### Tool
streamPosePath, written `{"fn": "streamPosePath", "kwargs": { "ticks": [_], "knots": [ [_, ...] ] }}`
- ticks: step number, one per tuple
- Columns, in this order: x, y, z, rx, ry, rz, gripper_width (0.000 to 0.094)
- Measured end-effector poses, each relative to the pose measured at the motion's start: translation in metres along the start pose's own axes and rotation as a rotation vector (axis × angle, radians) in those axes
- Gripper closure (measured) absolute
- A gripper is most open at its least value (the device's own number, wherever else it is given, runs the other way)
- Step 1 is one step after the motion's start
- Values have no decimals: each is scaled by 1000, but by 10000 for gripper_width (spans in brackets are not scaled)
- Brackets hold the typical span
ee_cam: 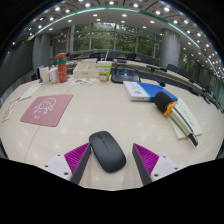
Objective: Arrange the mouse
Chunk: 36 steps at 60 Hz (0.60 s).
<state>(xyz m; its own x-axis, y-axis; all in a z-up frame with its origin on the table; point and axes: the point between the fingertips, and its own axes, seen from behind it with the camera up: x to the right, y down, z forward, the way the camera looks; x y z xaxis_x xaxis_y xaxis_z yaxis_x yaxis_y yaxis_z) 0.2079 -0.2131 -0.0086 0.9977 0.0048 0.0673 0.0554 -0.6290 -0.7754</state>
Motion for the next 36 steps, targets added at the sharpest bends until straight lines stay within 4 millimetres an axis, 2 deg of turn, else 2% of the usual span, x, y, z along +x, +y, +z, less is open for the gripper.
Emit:
{"fn": "streamPosePath", "kwargs": {
  "ticks": [7,10,15,20,36],
  "knots": [
    [2,-9,16,7,-7,14,113],
    [1,-12,21,14,-13,27,151],
    [-1,-17,27,21,-22,44,272],
    [-2,-20,31,35,-16,39,465],
    [0,-19,30,28,27,62,591]
  ]
}}
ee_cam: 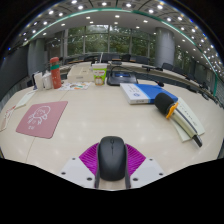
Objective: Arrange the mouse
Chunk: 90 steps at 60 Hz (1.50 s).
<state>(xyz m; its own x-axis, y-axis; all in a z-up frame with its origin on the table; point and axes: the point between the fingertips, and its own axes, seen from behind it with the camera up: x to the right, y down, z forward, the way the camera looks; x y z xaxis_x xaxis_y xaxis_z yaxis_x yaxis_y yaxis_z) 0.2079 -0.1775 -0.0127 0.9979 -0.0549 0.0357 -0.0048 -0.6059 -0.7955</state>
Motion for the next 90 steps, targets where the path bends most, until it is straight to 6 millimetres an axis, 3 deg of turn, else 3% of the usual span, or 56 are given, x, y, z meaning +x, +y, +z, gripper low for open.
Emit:
{"fn": "streamPosePath", "kwargs": {
  "ticks": [5,9,13,18,26,33,41,48,52,57,66,71,76,81,90],
  "knots": [
    [-1,-1,-2,-9,23,1,596],
    [1,-14,-12,9,51,9,597],
    [-1,-44,-29,57,80,25,599],
    [-14,-98,-52,134,100,48,598],
    [-70,-184,-75,238,99,48,599],
    [-151,-221,-60,251,51,43,600],
    [-248,-208,-17,182,-13,37,599],
    [-301,-162,32,91,-37,23,599],
    [-315,-136,55,40,-32,16,598],
    [-317,-112,75,1,-8,-1,591],
    [-311,-82,88,-67,6,22,485],
    [-308,-84,82,-73,-8,38,403],
    [-307,-92,62,-73,-15,46,60],
    [-306,-115,23,-35,-16,39,81],
    [-308,-144,-77,29,-9,12,78]
  ]
}}
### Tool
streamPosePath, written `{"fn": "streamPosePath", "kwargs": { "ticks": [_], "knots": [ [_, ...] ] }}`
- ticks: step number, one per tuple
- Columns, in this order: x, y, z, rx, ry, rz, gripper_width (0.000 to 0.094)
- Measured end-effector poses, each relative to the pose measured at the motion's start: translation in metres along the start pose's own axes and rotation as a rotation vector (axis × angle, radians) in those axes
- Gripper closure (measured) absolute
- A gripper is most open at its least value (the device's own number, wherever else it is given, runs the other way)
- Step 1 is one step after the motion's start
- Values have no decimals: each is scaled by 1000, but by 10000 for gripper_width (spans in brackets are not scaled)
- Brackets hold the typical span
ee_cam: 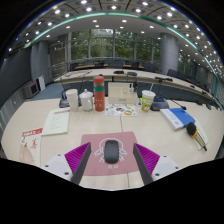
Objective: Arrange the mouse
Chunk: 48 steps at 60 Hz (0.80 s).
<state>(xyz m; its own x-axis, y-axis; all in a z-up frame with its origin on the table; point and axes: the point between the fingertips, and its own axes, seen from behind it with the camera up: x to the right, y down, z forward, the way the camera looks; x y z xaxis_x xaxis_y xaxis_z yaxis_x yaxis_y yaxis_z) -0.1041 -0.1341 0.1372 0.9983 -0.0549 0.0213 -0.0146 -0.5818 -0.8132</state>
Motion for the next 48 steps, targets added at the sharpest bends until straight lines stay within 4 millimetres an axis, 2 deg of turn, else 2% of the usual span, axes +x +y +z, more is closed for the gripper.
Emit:
{"fn": "streamPosePath", "kwargs": {
  "ticks": [6,13,22,27,33,48],
  "knots": [
    [-3,-9,-70,51,6,-7,79],
    [-8,3,-139,66,-2,-7,78],
    [-10,26,-202,62,-11,3,81],
    [-9,38,-225,64,-15,1,83],
    [-8,46,-242,67,-16,0,87],
    [-4,51,-256,84,-10,16,89]
  ]
}}
